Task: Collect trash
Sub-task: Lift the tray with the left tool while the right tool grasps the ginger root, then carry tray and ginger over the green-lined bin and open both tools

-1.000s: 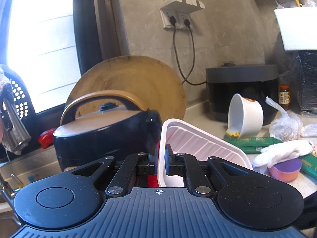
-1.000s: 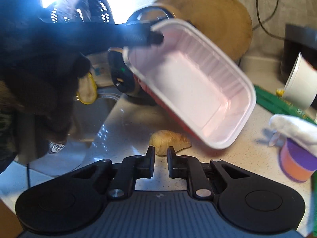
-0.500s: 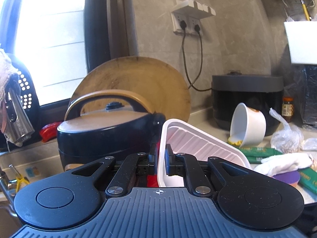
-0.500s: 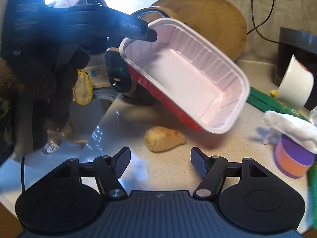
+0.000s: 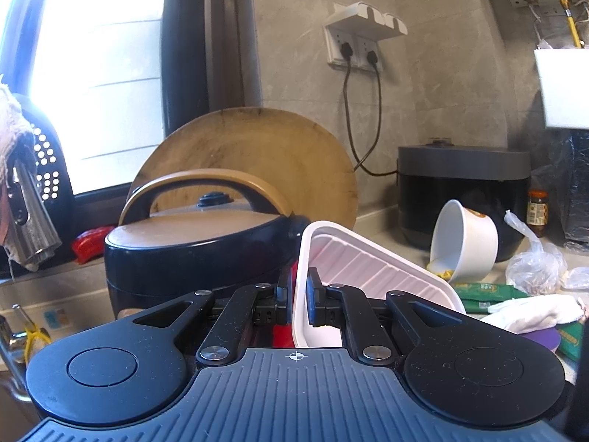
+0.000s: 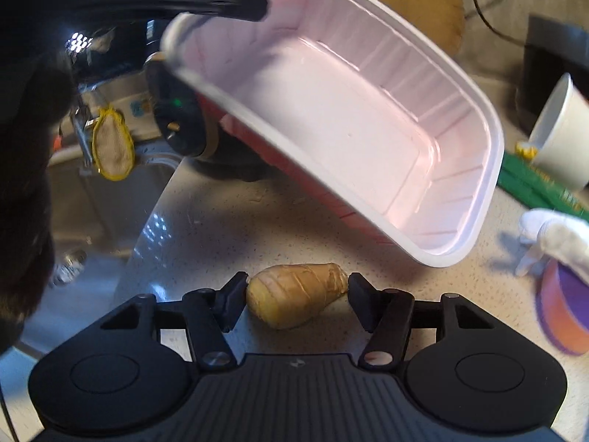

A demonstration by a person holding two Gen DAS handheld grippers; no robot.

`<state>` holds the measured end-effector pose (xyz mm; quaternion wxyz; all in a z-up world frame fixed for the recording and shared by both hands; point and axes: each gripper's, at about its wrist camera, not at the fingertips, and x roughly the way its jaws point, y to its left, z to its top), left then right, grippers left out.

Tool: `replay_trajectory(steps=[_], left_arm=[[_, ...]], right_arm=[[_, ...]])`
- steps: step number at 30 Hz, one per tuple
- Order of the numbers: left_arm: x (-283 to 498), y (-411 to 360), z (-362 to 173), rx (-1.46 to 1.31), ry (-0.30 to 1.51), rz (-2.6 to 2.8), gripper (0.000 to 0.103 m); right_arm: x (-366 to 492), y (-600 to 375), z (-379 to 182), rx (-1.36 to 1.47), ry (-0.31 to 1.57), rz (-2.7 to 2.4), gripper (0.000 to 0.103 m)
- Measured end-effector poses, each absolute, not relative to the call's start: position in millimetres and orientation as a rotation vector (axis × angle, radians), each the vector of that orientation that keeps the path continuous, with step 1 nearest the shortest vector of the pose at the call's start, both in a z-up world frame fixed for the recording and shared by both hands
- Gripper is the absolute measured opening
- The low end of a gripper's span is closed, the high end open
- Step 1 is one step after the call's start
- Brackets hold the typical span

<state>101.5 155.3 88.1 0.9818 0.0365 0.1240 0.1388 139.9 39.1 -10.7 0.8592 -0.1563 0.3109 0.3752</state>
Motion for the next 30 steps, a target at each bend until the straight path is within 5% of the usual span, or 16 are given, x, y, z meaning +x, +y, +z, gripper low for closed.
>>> replay_trajectory(steps=[16, 30], left_arm=[[74.6, 120.5, 91.0, 0.078, 0.249, 0.213, 0.011], [50.5, -37.5, 51.5, 0.07, 0.339, -0.232, 0.011]], right_arm=[[63.4, -93.6, 29.1, -0.237, 0.443, 0.741, 0.059], [32.2, -316.9, 36.6, 0.006, 0.326, 0.079, 0.059]])
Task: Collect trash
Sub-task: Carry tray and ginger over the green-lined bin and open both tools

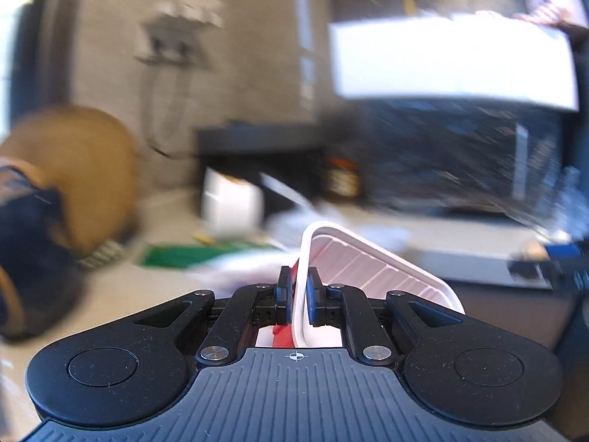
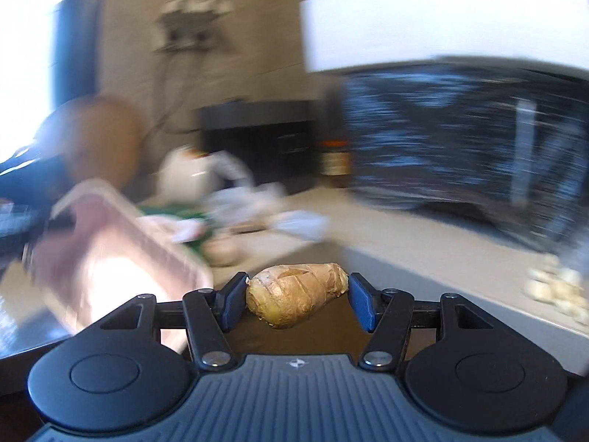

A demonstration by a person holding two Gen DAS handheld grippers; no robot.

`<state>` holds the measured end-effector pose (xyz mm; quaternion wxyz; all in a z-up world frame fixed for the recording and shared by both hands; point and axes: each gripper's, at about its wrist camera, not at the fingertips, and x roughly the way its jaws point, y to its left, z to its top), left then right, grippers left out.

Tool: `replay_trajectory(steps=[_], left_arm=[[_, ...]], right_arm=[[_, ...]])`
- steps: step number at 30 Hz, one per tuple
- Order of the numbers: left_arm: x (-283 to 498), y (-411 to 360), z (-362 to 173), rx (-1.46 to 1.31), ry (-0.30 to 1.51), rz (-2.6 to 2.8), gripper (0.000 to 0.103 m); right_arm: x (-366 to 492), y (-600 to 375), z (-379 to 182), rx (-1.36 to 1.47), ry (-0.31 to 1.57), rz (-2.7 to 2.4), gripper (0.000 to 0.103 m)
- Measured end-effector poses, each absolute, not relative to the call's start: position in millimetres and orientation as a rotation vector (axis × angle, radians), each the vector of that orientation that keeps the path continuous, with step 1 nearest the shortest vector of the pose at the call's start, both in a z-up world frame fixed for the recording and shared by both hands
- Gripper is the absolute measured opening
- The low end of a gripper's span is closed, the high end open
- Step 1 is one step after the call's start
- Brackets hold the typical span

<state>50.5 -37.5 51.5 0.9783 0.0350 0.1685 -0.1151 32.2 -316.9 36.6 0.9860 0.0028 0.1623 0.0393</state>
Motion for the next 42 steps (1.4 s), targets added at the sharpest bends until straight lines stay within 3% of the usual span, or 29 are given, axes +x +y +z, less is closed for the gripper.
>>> replay_trajectory(steps=[7, 20, 25, 32, 42], left_arm=[[76.0, -113.7, -30.7, 0.061, 0.554, -0.403, 0.011], [180.0, -191.2, -285.0, 0.094, 1.053, -0.297, 0.011], [206.1, -202.4, -341.2, 0.024, 1.138, -0.414, 0.019], [211.9, -200.9, -355.9, -0.03, 1.171, -0.432, 0.02], [182.8, -146.4, -278.4, -0.19, 1.087, -0.465, 0.02]], right_arm=[[32.8, -381.6, -24.8, 0.065, 0.415, -0.041, 0.059], [101.6, -429.4, -155.6, 0.129, 0.672, -0.129, 0.059], [128.5, -441.8, -194.3, 0.177, 0.798, -0.116, 0.059], [145.8, -448.3, -217.6, 0.223, 0.924, -0.089, 0.059], [205.2, -392.4, -293.9, 0.183, 1.311, 0.148, 0.059]])
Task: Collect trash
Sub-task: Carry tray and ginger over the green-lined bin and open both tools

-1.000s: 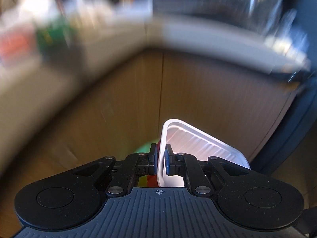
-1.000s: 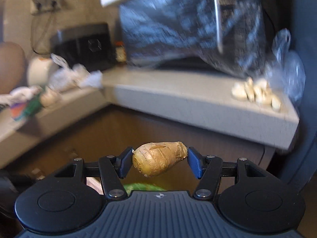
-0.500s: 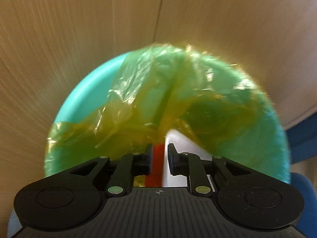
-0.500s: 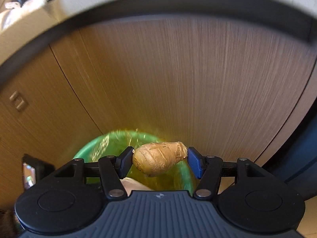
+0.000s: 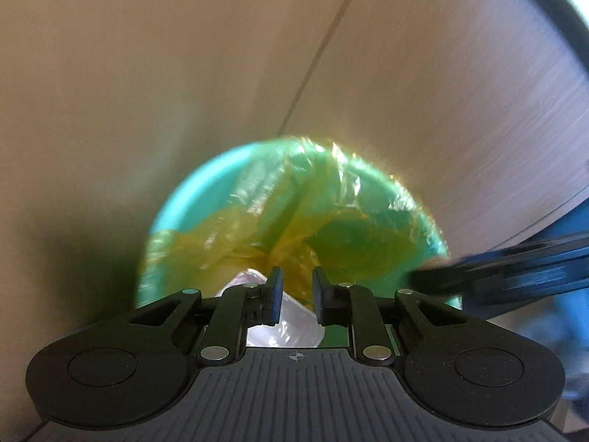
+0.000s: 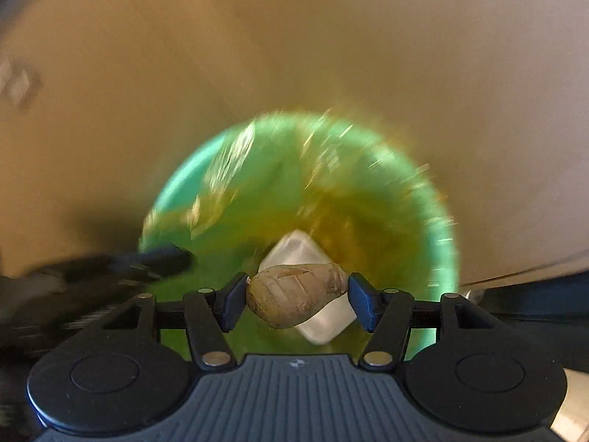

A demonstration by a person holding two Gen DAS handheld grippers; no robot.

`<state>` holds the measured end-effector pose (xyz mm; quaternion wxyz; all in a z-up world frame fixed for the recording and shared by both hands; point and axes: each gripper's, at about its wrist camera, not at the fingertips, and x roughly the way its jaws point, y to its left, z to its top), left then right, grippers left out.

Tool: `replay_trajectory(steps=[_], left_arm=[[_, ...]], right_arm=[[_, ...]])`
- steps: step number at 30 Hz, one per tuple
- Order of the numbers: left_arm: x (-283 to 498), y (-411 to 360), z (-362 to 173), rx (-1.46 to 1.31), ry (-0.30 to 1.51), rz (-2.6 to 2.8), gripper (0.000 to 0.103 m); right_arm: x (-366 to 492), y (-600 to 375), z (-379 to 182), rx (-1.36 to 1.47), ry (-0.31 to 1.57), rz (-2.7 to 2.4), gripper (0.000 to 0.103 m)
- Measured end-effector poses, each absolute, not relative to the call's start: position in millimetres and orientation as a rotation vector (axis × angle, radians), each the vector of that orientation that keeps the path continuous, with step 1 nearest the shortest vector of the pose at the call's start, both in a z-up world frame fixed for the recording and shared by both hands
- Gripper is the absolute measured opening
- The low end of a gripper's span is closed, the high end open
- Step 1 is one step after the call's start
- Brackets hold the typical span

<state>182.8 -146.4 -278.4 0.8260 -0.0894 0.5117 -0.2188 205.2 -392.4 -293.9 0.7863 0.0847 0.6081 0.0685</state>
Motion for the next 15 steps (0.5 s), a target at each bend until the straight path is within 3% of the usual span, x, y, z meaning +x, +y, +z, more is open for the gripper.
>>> replay_trajectory(steps=[7, 10, 15], left_arm=[[164.9, -107.5, -257.1, -0.274, 1.087, -0.418, 0.02], [162.4, -99.0, -254.8, -0.288, 1.084, -0.399, 0.02], [159.1, -90.9, -251.8, -0.299, 1.074, -0.387, 0.02]], right_arm=[[240.1, -371.4, -361.9, 0.233, 1.503, 0.129, 0.06], [231.3, -371.0, -352.5, 0.187, 1.472, 0.125, 0.061], [222.8, -383.6, -323.2, 0.267, 1.388, 0.192, 0.074]])
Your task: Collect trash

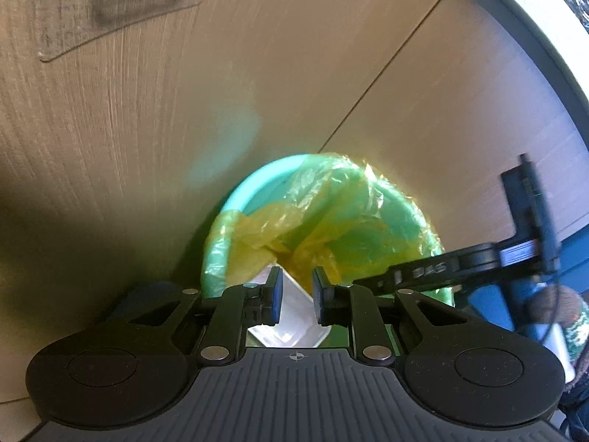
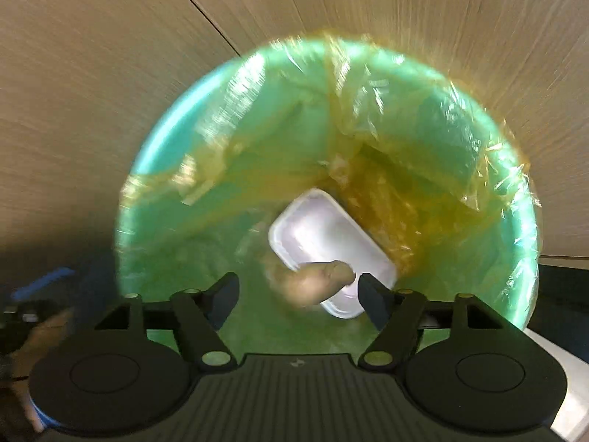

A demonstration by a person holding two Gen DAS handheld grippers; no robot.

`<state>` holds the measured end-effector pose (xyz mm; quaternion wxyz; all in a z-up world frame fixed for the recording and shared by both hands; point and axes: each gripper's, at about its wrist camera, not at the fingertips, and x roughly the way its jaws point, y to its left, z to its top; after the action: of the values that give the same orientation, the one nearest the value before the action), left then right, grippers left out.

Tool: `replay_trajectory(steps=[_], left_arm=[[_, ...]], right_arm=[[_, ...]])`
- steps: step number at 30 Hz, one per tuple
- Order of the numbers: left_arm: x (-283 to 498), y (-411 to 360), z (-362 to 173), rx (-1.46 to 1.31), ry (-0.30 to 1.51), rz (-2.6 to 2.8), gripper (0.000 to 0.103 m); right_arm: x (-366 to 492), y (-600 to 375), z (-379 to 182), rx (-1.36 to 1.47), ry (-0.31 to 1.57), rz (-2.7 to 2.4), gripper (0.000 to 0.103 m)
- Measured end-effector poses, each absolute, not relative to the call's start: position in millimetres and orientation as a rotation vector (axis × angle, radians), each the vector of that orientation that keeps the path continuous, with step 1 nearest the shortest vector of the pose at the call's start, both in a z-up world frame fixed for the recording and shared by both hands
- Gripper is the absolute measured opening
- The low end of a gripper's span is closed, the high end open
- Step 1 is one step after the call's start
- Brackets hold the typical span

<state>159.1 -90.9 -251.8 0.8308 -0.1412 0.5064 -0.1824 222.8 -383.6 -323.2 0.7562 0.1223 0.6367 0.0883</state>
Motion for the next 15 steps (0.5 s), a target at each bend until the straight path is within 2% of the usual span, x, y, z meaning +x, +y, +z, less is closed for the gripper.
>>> replay_trajectory(steps=[4, 7, 11, 15], left_arm=[[152.9, -93.0, -245.0, -0.286, 1.05, -0.398, 0.02], [147.0, -92.8, -238.3, -0.283, 1.027, -0.407, 0.02], [139.7, -95.8, -227.3, -0.256, 0.998, -0.413, 0.02], [129.7, -100.7, -201.6, -0.209, 0.938, -0.433, 0.02]], right_arm=[[216.8, -377.0, -300.5, 0.204, 1.32, 0.16, 0.075], [205.0, -369.2, -272.4, 0.119, 1.2, 0.126, 0.075], [184.0, -364.0, -236.7, 0.045, 1.026, 0.088, 0.084], [167.4, -355.7, -215.6, -0.076, 0.885, 0.034, 0.085]])
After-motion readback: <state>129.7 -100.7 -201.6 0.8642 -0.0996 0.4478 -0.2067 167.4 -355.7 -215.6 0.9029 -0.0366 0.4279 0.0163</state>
